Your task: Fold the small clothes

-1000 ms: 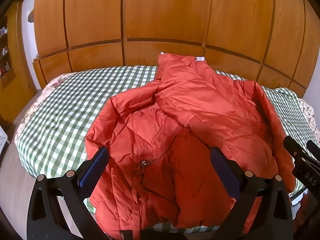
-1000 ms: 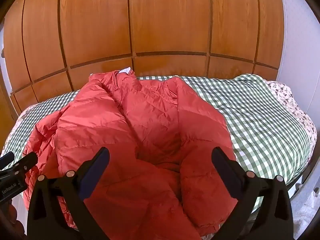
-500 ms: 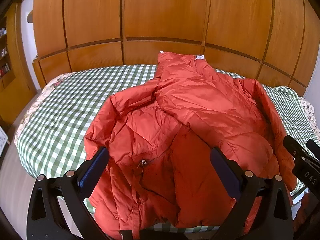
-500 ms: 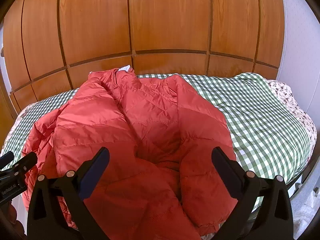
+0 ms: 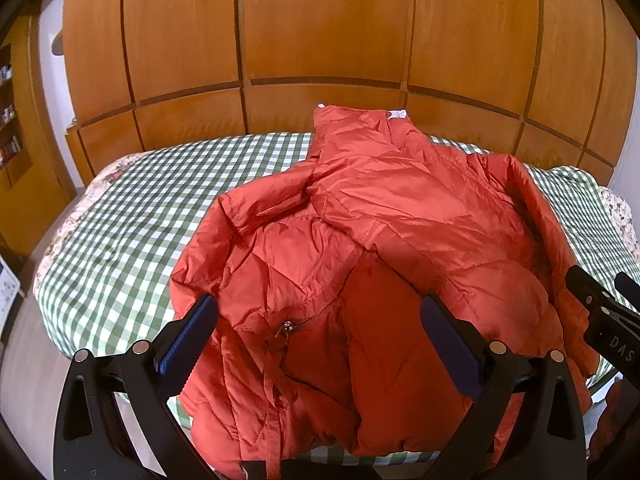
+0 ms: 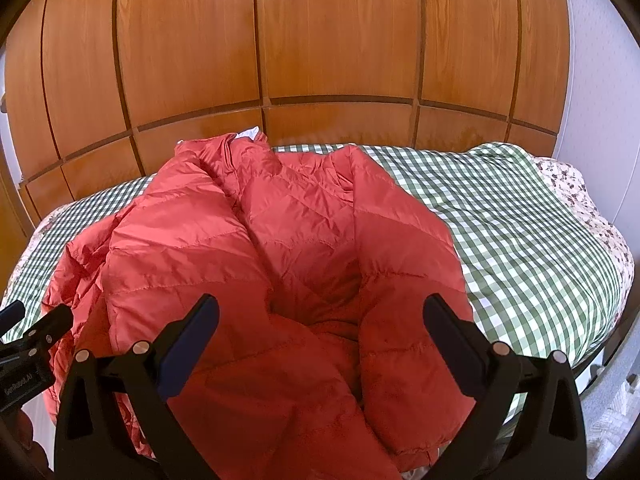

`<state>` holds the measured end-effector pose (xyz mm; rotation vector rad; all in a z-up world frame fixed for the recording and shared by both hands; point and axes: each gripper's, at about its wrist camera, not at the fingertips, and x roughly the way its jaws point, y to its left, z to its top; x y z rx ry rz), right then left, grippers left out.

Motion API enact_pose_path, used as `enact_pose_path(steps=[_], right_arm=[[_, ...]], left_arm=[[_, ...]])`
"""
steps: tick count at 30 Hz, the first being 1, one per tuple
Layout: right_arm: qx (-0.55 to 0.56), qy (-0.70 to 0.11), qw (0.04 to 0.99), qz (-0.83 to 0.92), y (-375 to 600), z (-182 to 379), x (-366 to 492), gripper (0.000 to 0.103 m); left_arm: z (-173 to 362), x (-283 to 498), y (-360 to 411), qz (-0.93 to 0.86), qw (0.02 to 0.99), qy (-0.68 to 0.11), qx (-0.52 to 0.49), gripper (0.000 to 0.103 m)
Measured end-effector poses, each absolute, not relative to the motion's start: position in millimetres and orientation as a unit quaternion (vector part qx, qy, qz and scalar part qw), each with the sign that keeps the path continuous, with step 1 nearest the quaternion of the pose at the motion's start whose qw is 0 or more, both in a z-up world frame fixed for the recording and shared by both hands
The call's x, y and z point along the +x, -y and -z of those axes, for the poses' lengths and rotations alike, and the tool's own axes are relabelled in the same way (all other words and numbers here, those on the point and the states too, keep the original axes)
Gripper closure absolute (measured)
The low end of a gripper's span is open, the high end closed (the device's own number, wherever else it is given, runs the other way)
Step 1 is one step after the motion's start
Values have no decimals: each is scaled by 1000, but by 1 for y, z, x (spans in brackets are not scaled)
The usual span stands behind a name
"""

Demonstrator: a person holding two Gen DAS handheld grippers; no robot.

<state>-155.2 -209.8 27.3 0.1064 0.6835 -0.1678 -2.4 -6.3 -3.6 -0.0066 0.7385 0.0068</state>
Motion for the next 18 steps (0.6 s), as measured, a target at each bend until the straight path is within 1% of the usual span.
enact_pose_path(steps=[15, 18], right_arm=[[54, -348, 932, 88, 217, -18, -143, 2], [54, -351, 930, 89, 221, -18, -137, 2]], left_arm=[[5, -1, 18, 17, 930, -366, 23, 3], [7, 4, 21, 33, 924, -380, 24, 3]])
